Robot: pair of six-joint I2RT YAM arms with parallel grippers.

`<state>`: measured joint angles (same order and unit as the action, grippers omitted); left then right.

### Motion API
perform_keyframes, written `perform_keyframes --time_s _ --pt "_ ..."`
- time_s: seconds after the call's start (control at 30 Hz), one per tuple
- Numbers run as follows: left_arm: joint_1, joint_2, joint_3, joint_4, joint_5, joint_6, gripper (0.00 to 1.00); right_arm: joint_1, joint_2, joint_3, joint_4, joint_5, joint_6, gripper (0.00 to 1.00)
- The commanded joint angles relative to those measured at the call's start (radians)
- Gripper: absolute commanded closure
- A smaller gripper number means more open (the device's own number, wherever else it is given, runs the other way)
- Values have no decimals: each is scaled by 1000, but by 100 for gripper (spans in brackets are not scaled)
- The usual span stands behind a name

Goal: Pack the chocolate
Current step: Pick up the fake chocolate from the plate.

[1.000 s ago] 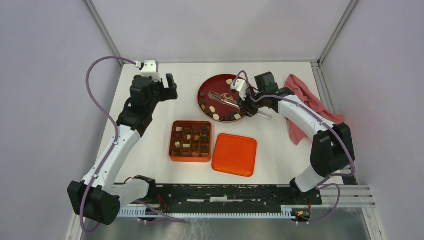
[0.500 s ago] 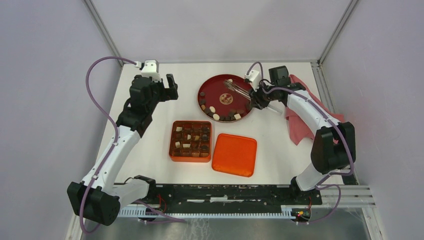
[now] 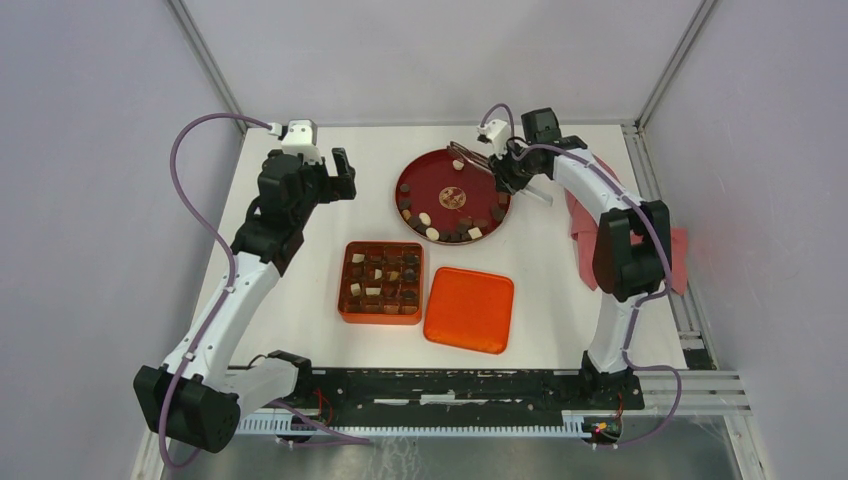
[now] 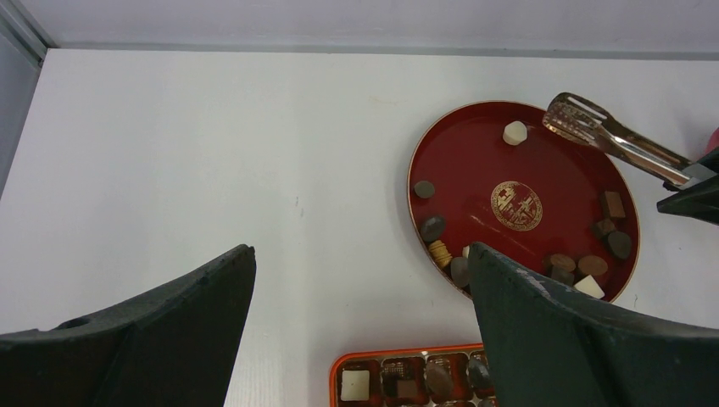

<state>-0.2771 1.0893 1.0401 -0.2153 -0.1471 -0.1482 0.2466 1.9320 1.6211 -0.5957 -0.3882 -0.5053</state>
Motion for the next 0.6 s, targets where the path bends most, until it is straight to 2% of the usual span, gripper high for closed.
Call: perform_keyframes --time_s 0.0,0.57 --pt "-4 -13 17 15 10 24 1 -11 46 61 -5 38 26 63" --pt "-5 -2 18 11 14 25 1 -43 208 158 -42 18 58 61"
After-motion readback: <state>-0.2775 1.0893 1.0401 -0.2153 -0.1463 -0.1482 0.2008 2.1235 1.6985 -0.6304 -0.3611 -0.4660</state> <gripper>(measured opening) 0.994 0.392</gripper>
